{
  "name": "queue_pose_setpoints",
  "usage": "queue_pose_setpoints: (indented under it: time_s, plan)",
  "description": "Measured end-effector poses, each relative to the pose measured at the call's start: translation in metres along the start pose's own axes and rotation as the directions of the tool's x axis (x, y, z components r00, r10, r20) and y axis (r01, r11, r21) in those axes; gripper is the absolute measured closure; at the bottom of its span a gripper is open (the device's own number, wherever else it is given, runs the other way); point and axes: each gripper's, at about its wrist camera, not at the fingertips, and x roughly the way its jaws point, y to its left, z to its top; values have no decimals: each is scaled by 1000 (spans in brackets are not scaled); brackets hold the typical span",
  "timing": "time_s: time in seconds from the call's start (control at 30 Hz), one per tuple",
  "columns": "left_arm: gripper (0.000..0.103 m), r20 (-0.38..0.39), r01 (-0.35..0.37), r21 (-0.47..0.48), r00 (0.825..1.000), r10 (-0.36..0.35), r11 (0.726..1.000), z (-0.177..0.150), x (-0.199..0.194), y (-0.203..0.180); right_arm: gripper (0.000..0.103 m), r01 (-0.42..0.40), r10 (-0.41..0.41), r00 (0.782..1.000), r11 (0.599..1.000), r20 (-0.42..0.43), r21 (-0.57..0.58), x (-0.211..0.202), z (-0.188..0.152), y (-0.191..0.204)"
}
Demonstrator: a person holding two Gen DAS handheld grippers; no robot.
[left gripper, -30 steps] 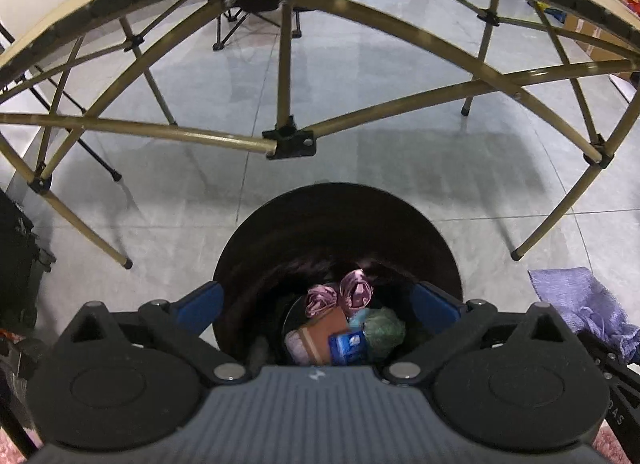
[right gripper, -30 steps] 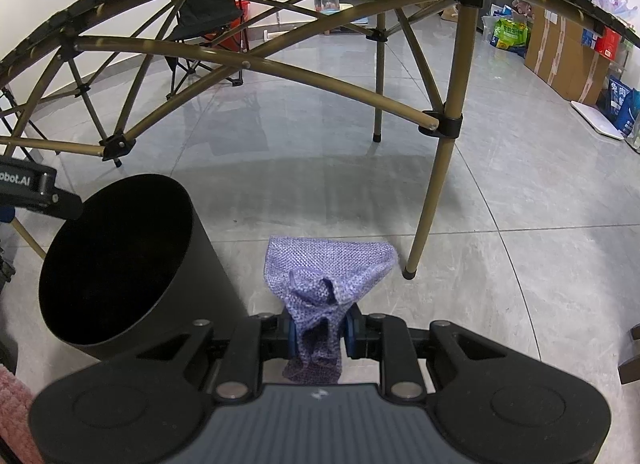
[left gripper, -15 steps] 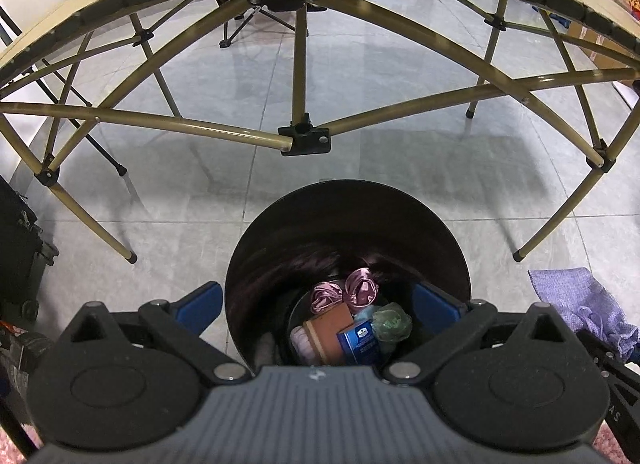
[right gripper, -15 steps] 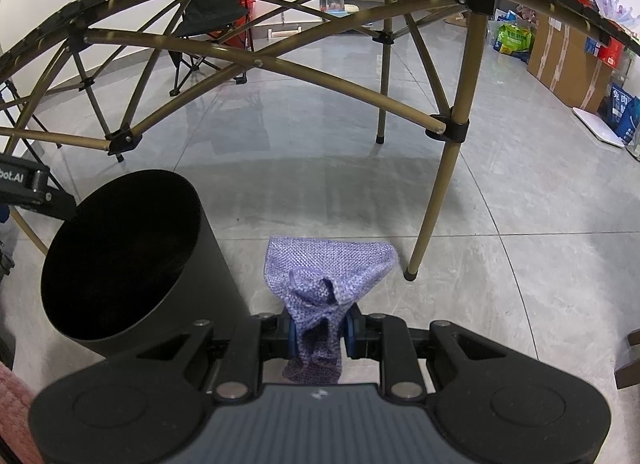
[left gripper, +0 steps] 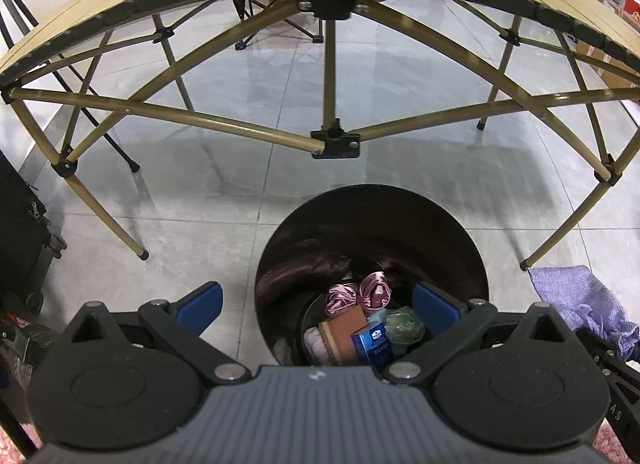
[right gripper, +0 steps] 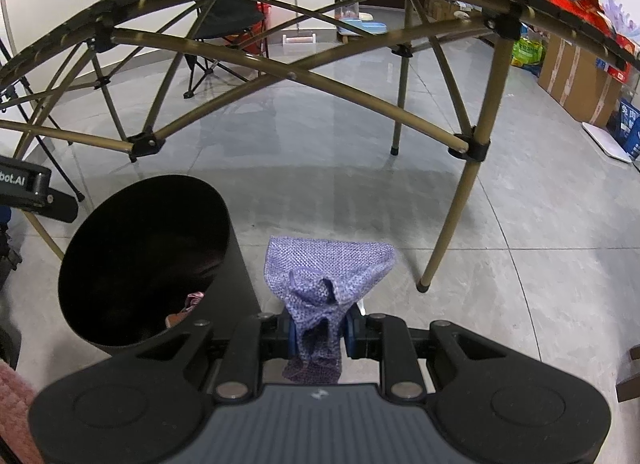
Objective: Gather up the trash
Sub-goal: 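Move the right gripper holding the purple pouch over the bin opening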
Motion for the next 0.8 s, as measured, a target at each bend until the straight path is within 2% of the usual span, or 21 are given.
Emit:
queue_pose_setpoints:
  time_s: [0.8]
  plan:
    - [0,27,-31,-99,999,34,995,-9,-13,63,83,-68,73,994,996,82,-62,-20,32,64]
